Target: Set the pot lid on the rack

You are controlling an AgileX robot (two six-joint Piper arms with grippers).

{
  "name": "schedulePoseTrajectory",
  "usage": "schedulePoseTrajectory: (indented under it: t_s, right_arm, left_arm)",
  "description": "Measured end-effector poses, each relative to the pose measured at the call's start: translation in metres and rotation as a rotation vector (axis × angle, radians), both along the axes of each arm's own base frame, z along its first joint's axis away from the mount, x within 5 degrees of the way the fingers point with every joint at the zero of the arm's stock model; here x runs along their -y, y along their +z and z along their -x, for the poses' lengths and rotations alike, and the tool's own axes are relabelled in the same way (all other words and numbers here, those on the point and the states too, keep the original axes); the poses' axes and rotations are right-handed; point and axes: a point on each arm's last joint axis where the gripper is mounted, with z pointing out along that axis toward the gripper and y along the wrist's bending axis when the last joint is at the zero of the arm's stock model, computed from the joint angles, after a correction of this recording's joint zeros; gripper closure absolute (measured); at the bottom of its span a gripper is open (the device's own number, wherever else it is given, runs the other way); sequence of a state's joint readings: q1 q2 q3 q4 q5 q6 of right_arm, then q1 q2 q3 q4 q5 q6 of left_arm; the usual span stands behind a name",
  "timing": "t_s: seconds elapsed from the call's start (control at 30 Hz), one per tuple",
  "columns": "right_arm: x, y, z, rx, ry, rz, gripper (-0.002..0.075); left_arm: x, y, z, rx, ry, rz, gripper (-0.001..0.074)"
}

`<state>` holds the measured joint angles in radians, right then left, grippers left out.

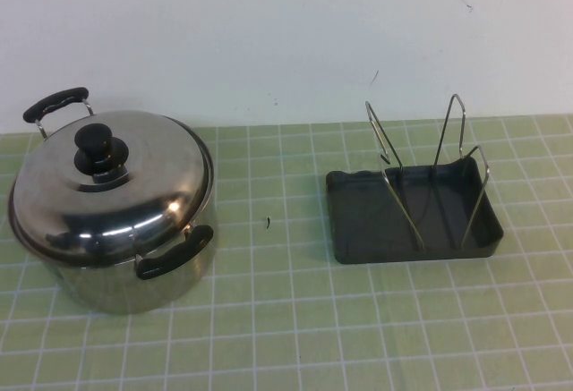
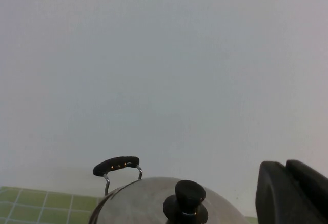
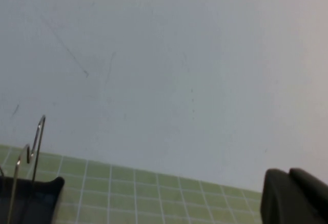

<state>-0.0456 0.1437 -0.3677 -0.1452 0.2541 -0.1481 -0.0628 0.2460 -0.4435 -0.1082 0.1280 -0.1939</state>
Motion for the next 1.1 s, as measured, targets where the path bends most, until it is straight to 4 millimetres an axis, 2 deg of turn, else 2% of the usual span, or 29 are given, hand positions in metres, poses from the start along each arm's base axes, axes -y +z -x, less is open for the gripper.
schedulePoseTrajectory:
  t_s: [0.17,0.33,0.4,0.47,0.6,0.67,0.73,0.9,1.03,1.1]
  right_arm:
    - [-0.002,0.001,-0.012,-0.095,0.025,-0.081,0.0727]
    - [-0.009,-0.005,-0.016,-0.176,0.091,-0.121,0.0727]
    - [-0.012,-0.006,-0.016,-0.192,0.124,-0.113,0.0727]
    - [-0.014,-0.006,-0.016,-0.192,0.156,-0.114,0.0727]
    - [-0.020,-0.008,-0.015,-0.214,0.212,-0.135,0.0727]
    - [-0.022,-0.009,-0.014,-0.236,0.239,-0.139,0.0727]
    - [-0.024,-0.011,-0.013,-0.260,0.262,-0.129,0.0727]
    - [-0.027,-0.014,-0.012,-0.292,0.291,-0.118,0.0727]
    - [-0.028,-0.014,-0.011,-0.294,0.304,-0.137,0.0727]
    - [-0.029,-0.014,-0.011,-0.292,0.308,-0.147,0.0727]
  left_arm:
    - [0.002,0.006,-0.041,-0.058,0.010,0.009,0.0737]
    - [0.004,-0.005,-0.087,-0.093,0.023,-0.090,0.0731]
    - [0.007,-0.012,-0.106,-0.085,0.009,-0.174,0.0692]
    - [0.011,-0.015,-0.120,-0.045,-0.021,-0.231,0.0616]
    - [0.022,-0.027,-0.147,0.018,-0.113,-0.278,0.0330]
    - [0.025,-0.037,-0.161,0.010,-0.137,-0.259,0.0219]
    - [0.027,-0.048,-0.174,-0.014,-0.153,-0.242,0.0160]
    - [0.030,-0.078,-0.209,-0.127,-0.171,-0.228,0.0120]
    - [0.031,-0.087,-0.228,-0.161,-0.174,-0.229,0.0120]
    - [0.032,-0.088,-0.234,-0.161,-0.174,-0.236,0.0152]
